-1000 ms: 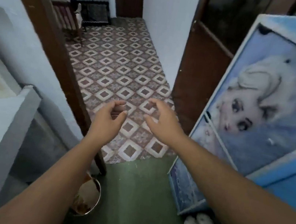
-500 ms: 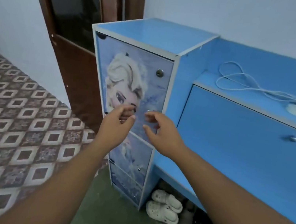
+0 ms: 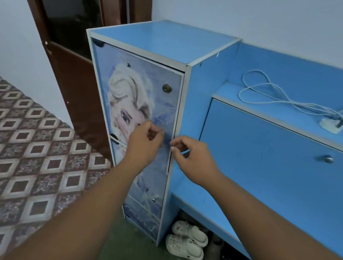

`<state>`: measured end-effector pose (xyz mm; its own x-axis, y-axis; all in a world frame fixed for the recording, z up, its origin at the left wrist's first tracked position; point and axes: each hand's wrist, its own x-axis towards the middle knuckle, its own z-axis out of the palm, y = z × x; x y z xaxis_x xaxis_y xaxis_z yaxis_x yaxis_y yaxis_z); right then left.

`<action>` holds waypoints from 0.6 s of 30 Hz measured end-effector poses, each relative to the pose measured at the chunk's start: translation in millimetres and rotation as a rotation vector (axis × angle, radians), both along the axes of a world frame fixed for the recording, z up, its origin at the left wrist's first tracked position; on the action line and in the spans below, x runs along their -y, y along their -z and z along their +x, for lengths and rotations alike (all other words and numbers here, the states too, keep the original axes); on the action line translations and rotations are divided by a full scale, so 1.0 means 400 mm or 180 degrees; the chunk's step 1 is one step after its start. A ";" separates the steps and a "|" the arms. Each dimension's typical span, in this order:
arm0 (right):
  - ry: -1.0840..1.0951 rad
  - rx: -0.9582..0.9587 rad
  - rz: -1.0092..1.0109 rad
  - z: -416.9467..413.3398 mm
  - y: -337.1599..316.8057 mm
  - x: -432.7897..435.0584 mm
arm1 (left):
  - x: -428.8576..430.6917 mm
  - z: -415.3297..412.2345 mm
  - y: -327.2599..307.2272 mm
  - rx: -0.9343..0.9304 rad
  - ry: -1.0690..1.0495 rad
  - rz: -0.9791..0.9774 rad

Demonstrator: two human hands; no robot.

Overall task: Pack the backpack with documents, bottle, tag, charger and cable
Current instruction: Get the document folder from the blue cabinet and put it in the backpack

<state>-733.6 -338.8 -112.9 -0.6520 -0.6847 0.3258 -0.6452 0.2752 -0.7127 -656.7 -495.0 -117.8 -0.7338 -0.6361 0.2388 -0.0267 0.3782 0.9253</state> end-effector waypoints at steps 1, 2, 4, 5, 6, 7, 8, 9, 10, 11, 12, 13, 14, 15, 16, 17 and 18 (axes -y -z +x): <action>-0.0019 -0.0004 -0.0023 0.003 -0.002 0.009 | 0.003 0.020 0.002 -0.0062 -0.0017 0.0006; -0.0021 -0.0004 -0.0049 0.007 -0.002 0.017 | 0.010 0.048 0.009 -0.0150 -0.0044 0.0057; 0.0024 -0.0018 -0.0103 0.015 -0.004 0.035 | 0.044 0.115 0.031 -0.0371 -0.0121 0.0225; 0.0038 -0.0050 -0.0126 0.019 -0.004 0.042 | 0.063 0.149 0.043 -0.0440 -0.0171 0.0322; 0.0034 -0.0084 -0.0149 0.025 -0.003 0.052 | 0.090 0.185 0.055 -0.0453 -0.0236 0.0424; 0.0003 -0.0108 -0.0135 0.034 -0.002 0.068 | 0.122 0.221 0.069 -0.0475 -0.0312 0.0548; -0.0028 -0.0086 -0.0086 0.041 -0.001 0.083 | 0.150 0.252 0.080 -0.0515 -0.0382 0.0673; -0.0057 -0.0029 -0.0005 0.049 -0.001 0.103 | 0.180 0.283 0.090 -0.0597 -0.0455 0.0821; -0.0062 0.0050 0.0062 0.057 -0.001 0.126 | 0.211 0.311 0.095 -0.0698 -0.0512 0.0983; -0.0024 0.0134 0.0065 0.064 0.000 0.152 | 0.241 0.337 0.098 -0.0780 -0.0528 0.1124; 0.0074 0.0240 -0.0004 0.070 0.000 0.178 | 0.268 0.358 0.098 -0.0810 -0.0517 0.1212; 0.0240 0.0390 -0.0112 0.071 0.000 0.204 | 0.291 0.373 0.096 -0.0785 -0.0494 0.1256; 0.0458 0.0617 -0.0204 0.067 0.000 0.231 | 0.309 0.384 0.089 -0.0735 -0.0466 0.1290; 0.0683 0.0932 -0.0256 0.056 0.000 0.257 | 0.322 0.390 0.081 -0.0714 -0.0430 0.1348; 0.0886 0.1281 -0.0262 0.041 -0.002 0.285 | 0.332 0.395 0.074 -0.0706 -0.0394 0.1412; 0.1055 0.1571 -0.0244 0.023 -0.004 0.307 | 0.339 0.397 0.069 -0.0704 -0.0355 0.1452; 0.1171 0.1766 -0.0237 0.005 -0.007 0.329 | 0.345 0.399 0.066 -0.0711 -0.0311 0.1472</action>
<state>-731.7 -470.3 -110.1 -0.9232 -0.3743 -0.0873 -0.0510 0.3445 -0.9374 -497.0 -633.2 -144.4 -0.6289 -0.7751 0.0606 0.1758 -0.0658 0.9822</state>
